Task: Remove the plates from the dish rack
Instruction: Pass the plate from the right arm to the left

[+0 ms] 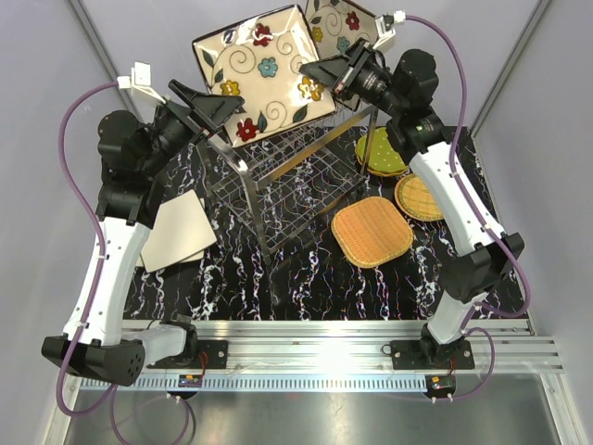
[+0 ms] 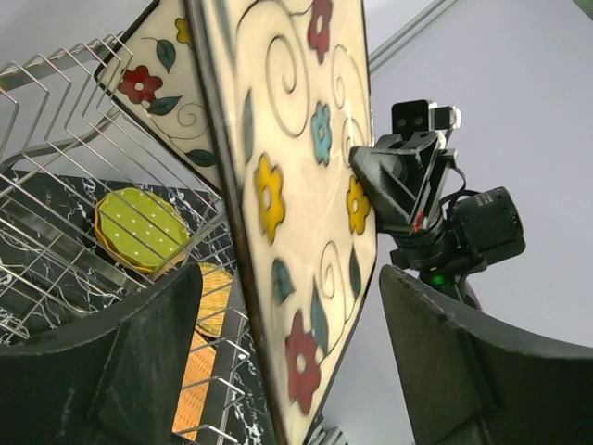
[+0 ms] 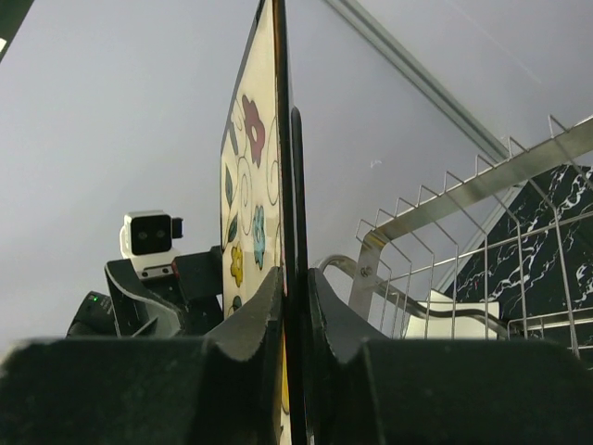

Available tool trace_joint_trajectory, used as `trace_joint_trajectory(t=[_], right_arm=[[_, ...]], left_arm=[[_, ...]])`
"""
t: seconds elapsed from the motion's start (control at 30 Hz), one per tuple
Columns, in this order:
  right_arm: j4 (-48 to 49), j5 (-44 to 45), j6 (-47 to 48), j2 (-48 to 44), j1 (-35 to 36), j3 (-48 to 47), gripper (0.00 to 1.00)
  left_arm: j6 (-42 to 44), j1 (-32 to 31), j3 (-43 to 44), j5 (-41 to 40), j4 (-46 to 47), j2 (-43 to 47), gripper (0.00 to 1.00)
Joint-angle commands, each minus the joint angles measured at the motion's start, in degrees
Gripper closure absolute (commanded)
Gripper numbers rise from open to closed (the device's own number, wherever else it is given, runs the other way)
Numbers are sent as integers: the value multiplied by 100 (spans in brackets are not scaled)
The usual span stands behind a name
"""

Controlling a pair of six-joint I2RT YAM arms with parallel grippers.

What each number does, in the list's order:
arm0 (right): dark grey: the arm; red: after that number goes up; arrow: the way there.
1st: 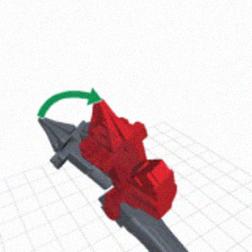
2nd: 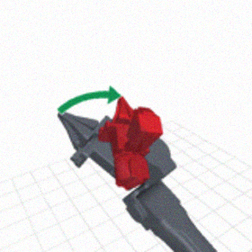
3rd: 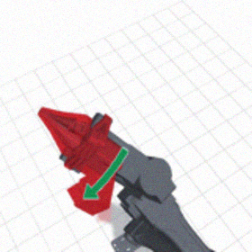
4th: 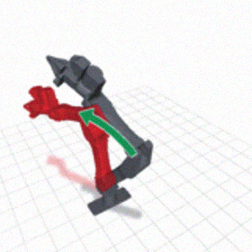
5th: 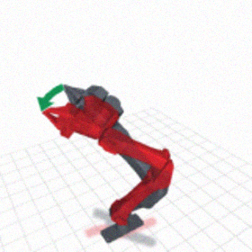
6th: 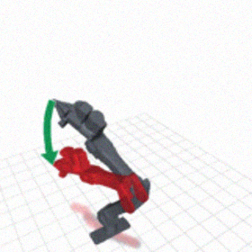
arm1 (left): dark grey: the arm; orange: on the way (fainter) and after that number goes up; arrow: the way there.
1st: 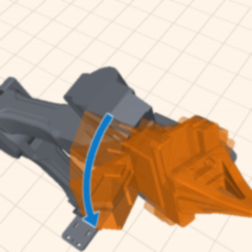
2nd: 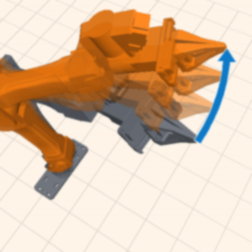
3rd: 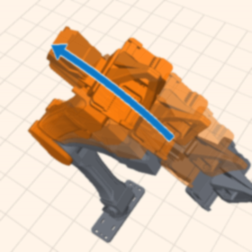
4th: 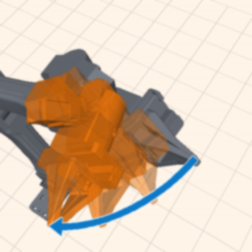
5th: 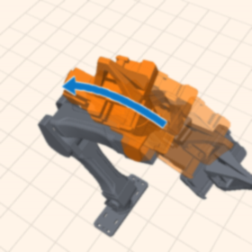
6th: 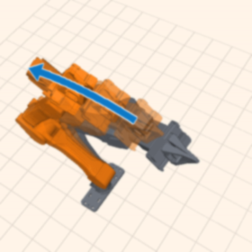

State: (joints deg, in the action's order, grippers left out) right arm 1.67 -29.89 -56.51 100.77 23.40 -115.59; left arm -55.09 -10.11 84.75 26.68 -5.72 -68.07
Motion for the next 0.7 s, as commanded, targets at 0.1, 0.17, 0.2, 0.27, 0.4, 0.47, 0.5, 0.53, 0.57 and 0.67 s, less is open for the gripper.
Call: trace_joint_trajectory(t=[0.1,0.17,0.2,0.27,0.4,0.47,0.5,0.53,0.57,0.67], right_arm=[[1213,1,-168,-646,130,-157,100],[1230,-17,-132,-664,165,-122,100],[1230,-26,-106,-673,165,-104,100],[1239,-43,-79,-682,191,-78,100],[1300,-87,-18,-690,235,-16,100],[1353,-122,17,-708,279,62,100],[1371,-140,61,-717,279,89,100],[1380,-131,79,-725,297,115,100],[1397,-149,88,-734,297,177,99],[1424,-140,166,-778,306,291,90]], left_arm=[[-63,-26,261,-48,422,5,38],[-90,-26,244,-40,422,5,45],[-90,-26,226,-40,440,5,52],[-116,-26,209,-31,457,5,58],[-186,-26,191,48,510,-22,76],[-221,-35,182,66,554,-22,91],[-239,-26,156,109,554,-4,98],[-309,-26,138,118,684,13,100],[-344,-35,103,127,860,66,100],[-555,-9,-72,162,1150,145,100]])
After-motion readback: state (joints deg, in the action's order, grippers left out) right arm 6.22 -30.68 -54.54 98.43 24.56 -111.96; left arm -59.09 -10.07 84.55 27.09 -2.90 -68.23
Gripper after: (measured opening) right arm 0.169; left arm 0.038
